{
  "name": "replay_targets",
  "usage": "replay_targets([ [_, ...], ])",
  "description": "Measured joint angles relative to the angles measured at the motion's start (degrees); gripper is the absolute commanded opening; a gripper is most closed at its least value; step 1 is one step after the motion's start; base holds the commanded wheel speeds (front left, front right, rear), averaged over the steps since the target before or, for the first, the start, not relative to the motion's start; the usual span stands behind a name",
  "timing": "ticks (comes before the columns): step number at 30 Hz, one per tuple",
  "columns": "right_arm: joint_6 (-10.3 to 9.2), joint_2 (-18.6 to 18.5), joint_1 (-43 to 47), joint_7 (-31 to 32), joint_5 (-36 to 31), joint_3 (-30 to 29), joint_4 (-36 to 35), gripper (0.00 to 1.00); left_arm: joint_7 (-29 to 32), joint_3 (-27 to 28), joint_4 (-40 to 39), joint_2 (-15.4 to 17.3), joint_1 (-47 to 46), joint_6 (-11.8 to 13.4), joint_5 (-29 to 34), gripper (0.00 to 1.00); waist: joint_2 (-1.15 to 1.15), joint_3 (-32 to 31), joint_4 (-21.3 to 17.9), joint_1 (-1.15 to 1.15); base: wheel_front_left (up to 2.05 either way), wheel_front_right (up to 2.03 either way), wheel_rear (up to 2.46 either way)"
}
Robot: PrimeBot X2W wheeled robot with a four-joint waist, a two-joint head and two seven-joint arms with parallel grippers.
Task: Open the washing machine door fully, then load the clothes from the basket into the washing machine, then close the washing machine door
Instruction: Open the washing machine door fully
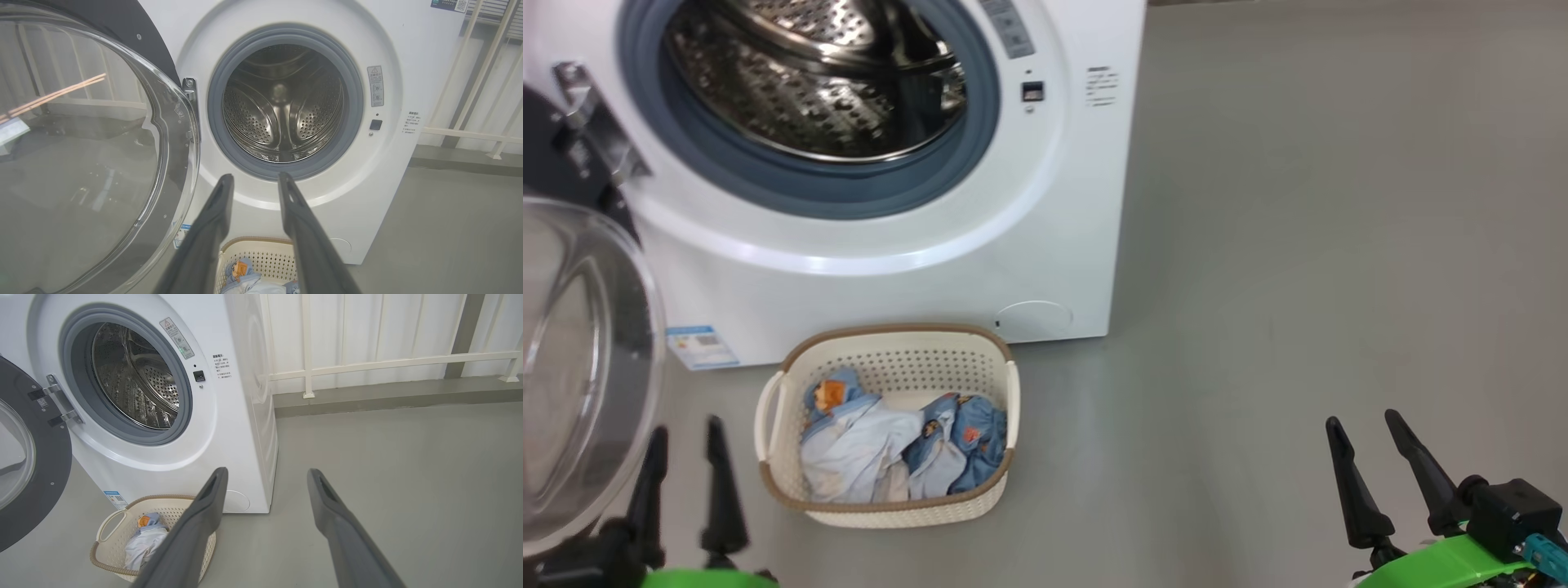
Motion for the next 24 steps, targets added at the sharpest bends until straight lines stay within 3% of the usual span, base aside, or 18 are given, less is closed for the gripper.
replay_targets([
  [7,0.00,0.08,0.86,0.00,0.01,0.48,-0.59,1.00,0.00,-0.11,0.07,-0.79,5.03,0.16,0.10,1.00,0.00,-1.45,-2.74,0.00,0.00,0.00,0.00],
  [24,0.00,0.34,4.29,-1.05,-1.80,0.04,-0.93,1.00,0.00,-0.19,0.04,-1.53,10.73,1.00,2.08,1.00,0.00,-4.22,-3.56,0.00,0.00,0.00,0.00],
])
